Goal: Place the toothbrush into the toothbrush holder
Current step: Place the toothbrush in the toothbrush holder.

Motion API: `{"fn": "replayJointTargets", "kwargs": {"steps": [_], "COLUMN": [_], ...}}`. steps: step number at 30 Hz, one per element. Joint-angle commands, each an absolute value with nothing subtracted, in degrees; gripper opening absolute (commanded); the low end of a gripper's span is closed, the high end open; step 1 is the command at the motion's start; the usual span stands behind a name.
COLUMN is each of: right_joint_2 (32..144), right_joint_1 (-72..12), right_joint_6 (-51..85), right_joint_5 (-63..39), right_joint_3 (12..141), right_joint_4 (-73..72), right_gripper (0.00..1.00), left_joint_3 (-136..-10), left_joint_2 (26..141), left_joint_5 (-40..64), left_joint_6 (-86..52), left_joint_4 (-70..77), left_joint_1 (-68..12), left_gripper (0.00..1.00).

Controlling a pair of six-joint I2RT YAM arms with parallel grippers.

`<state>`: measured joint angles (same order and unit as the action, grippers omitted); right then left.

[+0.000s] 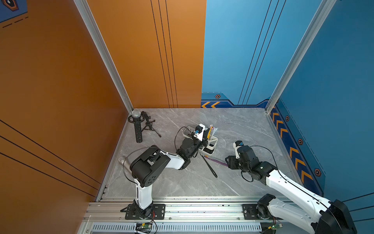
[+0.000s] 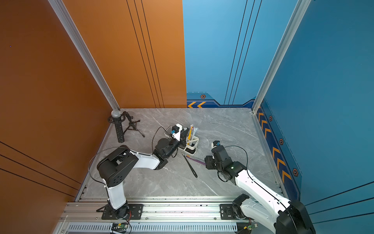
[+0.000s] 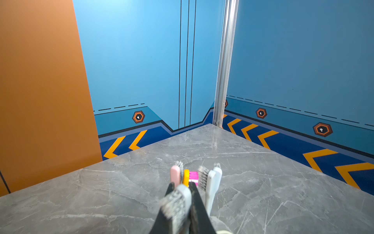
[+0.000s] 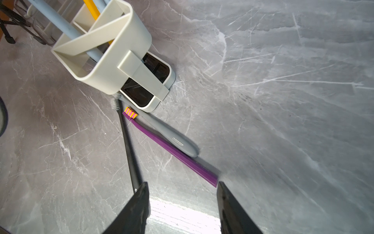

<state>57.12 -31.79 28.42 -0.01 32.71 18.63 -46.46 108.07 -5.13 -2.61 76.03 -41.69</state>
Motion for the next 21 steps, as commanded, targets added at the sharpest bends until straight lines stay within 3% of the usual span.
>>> {"fn": "replayJointTargets", "kwargs": {"steps": [1, 7, 10, 12, 21], "right_joint_2": [57.3, 57.9, 58.6, 59.1, 59.5], "right_joint_1": [-31.4, -31.5, -31.4, -31.5, -31.4], "right_joint_6": [28.7, 28.7, 28.5, 28.4, 28.2], "right_joint_5": [-0.8, -0.9, -1.3, -1.7, -3.0], "right_joint_3": [34.5, 34.8, 35.1, 35.3, 35.6], "right_joint_4": [17.9, 17.9, 17.9, 17.8, 17.8], "right_gripper": [0.55, 0.55, 0.55, 0.55, 0.55], "left_joint_3": [-45.7, -45.4, -45.3, -45.2, -45.2], "left_joint_2": [109.3, 109.2, 109.1, 109.2, 109.8], "left_joint_5": [-7.3, -7.2, -7.4, -7.5, -7.9], "left_joint_6": [-2.3, -0.6, 0.2, 0.3, 1.1], "left_joint_4": [80.8, 80.8, 80.8, 80.8, 80.8], "left_joint_1": [-42.0, -42.5, -42.9, -43.0, -43.6], "left_gripper": [0.0, 0.0, 0.12, 0.25, 0.34]}}
